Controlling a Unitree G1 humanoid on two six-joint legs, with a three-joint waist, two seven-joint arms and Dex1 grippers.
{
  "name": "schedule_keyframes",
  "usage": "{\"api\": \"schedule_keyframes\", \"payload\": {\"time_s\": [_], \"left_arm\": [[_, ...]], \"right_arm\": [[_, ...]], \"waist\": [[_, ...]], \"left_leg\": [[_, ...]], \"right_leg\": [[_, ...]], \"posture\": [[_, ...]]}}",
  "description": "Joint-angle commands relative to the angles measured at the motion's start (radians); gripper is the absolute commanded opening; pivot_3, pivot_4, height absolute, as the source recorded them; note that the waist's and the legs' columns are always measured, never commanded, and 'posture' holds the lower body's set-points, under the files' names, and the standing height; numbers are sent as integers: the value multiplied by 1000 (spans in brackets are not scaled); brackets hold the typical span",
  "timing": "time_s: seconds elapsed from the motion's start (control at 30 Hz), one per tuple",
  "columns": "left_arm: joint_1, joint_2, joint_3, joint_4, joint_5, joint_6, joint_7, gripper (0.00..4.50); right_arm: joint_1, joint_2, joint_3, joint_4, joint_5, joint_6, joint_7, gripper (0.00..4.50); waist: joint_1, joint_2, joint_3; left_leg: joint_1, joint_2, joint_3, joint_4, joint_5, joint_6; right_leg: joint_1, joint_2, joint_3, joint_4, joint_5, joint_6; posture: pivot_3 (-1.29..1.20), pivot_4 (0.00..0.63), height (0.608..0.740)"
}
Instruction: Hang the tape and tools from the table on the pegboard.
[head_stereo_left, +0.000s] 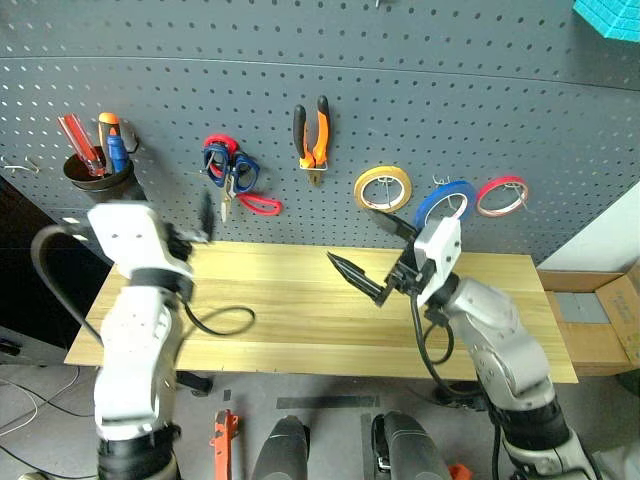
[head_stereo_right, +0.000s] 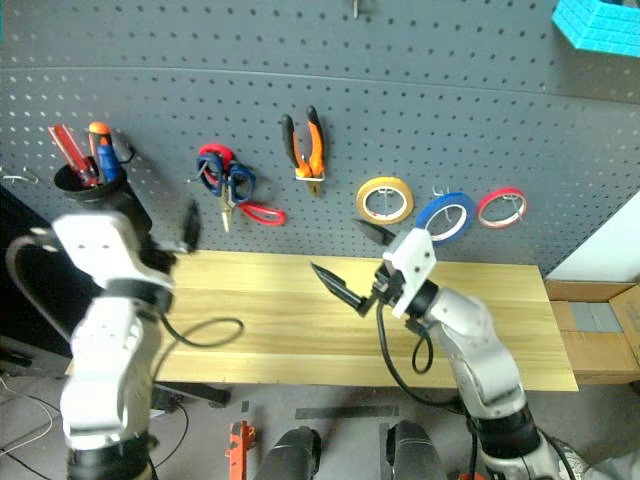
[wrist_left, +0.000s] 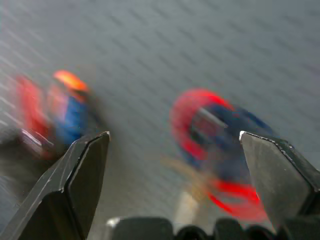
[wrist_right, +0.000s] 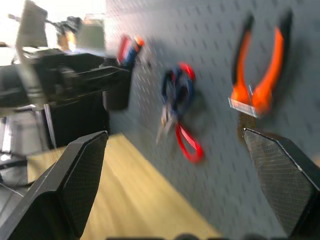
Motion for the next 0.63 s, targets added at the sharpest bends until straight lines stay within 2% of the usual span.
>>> {"api": "schedule_keyframes", "payload": {"time_s": [0.03,0.1,0.23,0.47,0.63], "left_arm": [[61,-64,-76,65,-11,68,-9,4468],[49,-91,-89,169,0,112,1,4468],[-53,-101,-93,335,20,106,-12,4468],[-171,-74,-90,571,73,-31,-55,4468],[-184,-75,-90,595,79,-60,-80,4468]], "right_arm": [[23,23,-76,22,-52,29,-135,4500],[19,57,-112,72,-70,75,-222,4500],[3,120,-173,162,-100,195,-370,4500],[2,166,-204,274,-119,209,-453,4500],[9,169,-206,291,-132,212,-471,4500]], "waist": [[0,3,-1],[-2,4,-4],[-6,5,-7],[-21,12,-20],[-31,13,-22]], "left_leg": [[8,0,1,-1,-1,1],[18,1,2,-2,0,3],[18,1,0,-2,6,11],[16,0,2,-3,7,11],[15,0,4,-5,6,11]], "right_leg": [[8,0,1,-1,-1,0],[18,1,1,-3,-4,4],[17,2,0,-1,0,1],[16,2,2,-3,4,-3],[14,1,3,-5,4,-3]], "posture": [[78,157,740],[65,155,740],[51,149,740],[27,141,740],[22,135,740]]}}
